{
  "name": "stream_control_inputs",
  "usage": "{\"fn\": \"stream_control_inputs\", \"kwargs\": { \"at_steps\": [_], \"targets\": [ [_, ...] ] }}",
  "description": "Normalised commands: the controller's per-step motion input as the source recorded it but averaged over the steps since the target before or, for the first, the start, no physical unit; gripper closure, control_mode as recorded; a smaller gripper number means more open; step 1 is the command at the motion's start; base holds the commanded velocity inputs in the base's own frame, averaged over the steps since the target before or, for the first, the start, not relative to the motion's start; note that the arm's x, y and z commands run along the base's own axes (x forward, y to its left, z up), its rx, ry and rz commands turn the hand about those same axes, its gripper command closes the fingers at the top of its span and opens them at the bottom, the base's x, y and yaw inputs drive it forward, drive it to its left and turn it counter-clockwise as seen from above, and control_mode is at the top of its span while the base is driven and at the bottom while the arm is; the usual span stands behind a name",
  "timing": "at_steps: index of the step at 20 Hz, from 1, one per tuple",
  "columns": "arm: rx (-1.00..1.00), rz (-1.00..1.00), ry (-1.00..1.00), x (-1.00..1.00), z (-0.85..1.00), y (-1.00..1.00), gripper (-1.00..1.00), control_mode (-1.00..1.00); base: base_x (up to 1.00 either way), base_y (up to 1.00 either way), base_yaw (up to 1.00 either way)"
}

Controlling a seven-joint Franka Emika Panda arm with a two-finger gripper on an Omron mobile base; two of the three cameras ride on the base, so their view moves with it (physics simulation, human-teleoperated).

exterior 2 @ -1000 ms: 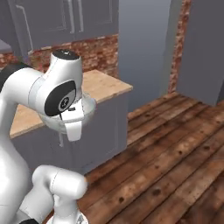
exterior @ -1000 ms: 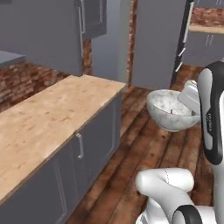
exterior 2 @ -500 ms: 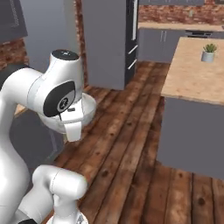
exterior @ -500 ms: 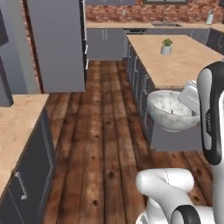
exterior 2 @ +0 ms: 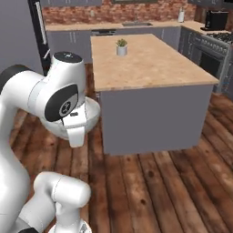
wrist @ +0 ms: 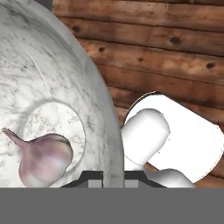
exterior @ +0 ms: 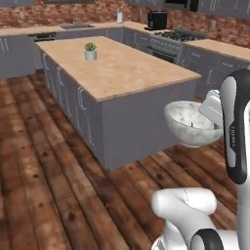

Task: Pick the garlic from the cabinet and place it in the bowl. Then pick the bowl and place it in the sink. Then turn on the sink facuet.

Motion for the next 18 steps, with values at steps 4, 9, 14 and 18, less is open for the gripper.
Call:
{"fn": "stream_control_inputs", "kwargs": {
  "at_steps": [4, 9, 14, 18],
  "targets": [
    [0.0, 0.0, 0.0, 0.0, 0.0, 0.0, 1.0, 1.0, 0.08, 0.0, -0.68],
    [0.0, 0.0, 0.0, 0.0, 0.0, 0.0, 1.0, 1.0, 0.46, -0.21, -0.44],
    [0.0, 0.0, 0.0, 0.0, 0.0, 0.0, 1.0, 1.0, 0.8, -0.61, -0.28],
    [0.0, 0.0, 0.0, 0.0, 0.0, 0.0, 1.0, 1.0, 0.99, -0.72, -0.25]
  ]
}}
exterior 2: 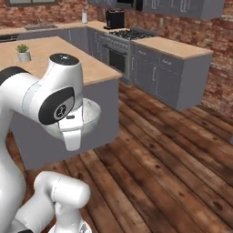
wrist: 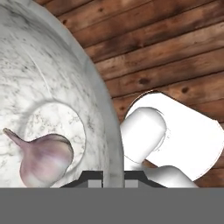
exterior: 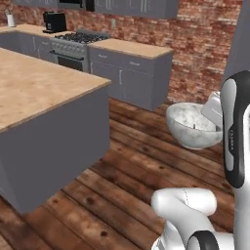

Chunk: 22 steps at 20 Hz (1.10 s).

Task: Pick the garlic from the cabinet and place it in the bowl. Then pick the bowl and place it in the sink. Then turn on the sink facuet.

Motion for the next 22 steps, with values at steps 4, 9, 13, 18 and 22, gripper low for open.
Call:
{"fn": "stream_control_inputs", "kwargs": {
  "at_steps": [4, 9, 13, 18, 22],
  "targets": [
    [0.0, 0.0, 0.0, 0.0, 0.0, 0.0, 1.0, 1.0, 1.0, -0.58, -0.15],
    [0.0, 0.0, 0.0, 0.0, 0.0, 0.0, 1.0, 1.0, 1.0, -0.53, -0.09],
    [0.0, 0.0, 0.0, 0.0, 0.0, 0.0, 1.0, 1.0, 1.0, -0.48, -0.02],
    [0.0, 0.0, 0.0, 0.0, 0.0, 0.0, 1.0, 1.0, 1.0, -0.44, 0.01],
    [0.0, 0.0, 0.0, 0.0, 0.0, 0.0, 1.0, 1.0, 1.0, -0.64, 0.16]
  ]
}}
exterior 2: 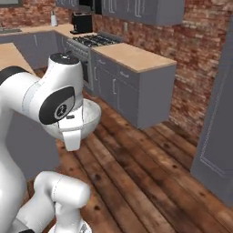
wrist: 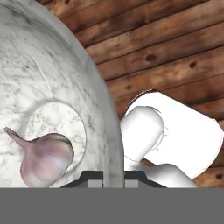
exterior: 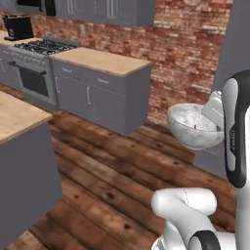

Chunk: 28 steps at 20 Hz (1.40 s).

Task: Pick the garlic from the cabinet and place it in the bowl. Then pick the bowl and place it in the sink. Then turn on the sink facuet.

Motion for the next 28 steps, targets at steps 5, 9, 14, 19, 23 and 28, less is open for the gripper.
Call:
{"fn": "stream_control_inputs", "kwargs": {
  "at_steps": [5, 9, 14, 19, 23, 28],
  "targets": [
    [0.0, 0.0, 0.0, 0.0, 0.0, 0.0, 1.0, 1.0, 1.0, -0.6, 0.35],
    [0.0, 0.0, 0.0, 0.0, 0.0, 0.0, 1.0, 1.0, 1.0, -0.46, 0.44],
    [0.0, 0.0, 0.0, 0.0, 0.0, 0.0, 1.0, 1.0, 1.0, -0.28, 0.43],
    [0.0, 0.0, 0.0, 0.0, 0.0, 0.0, 1.0, 1.0, 1.0, -0.15, 0.41],
    [0.0, 0.0, 0.0, 0.0, 0.0, 0.0, 1.0, 1.0, 1.0, -0.27, 0.37],
    [0.0, 0.0, 0.0, 0.0, 0.0, 0.0, 1.0, 1.0, 1.0, -0.46, 0.27]
  ]
}}
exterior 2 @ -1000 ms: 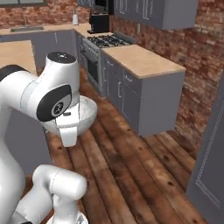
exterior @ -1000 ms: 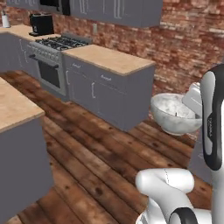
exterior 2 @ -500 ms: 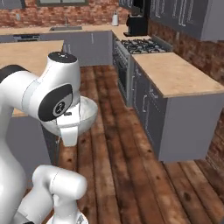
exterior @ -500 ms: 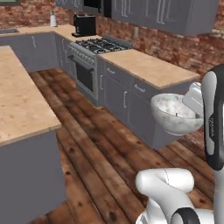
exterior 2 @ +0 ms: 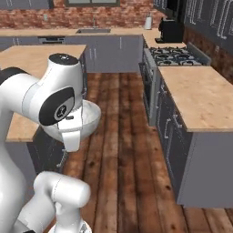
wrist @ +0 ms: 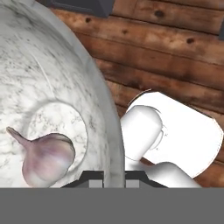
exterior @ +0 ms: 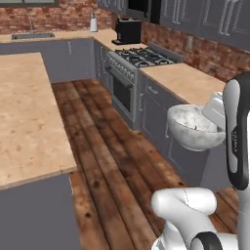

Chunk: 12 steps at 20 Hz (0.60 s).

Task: Pick the garlic from the cabinet and place it in the bowl. Then pick the bowl and place it in the sink. Then turn on the sink facuet.

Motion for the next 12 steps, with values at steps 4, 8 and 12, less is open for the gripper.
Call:
{"fn": "stream_control_inputs", "kwargs": {
  "at_steps": [4, 8, 12],
  "targets": [
    [0.0, 0.0, 0.0, 0.0, 0.0, 0.0, 1.0, 1.0, 1.0, -0.61, 0.15],
    [0.0, 0.0, 0.0, 0.0, 0.0, 0.0, 1.0, 1.0, 1.0, -0.46, 0.16],
    [0.0, 0.0, 0.0, 0.0, 0.0, 0.0, 1.0, 1.0, 1.0, -0.12, 0.24]
  ]
}}
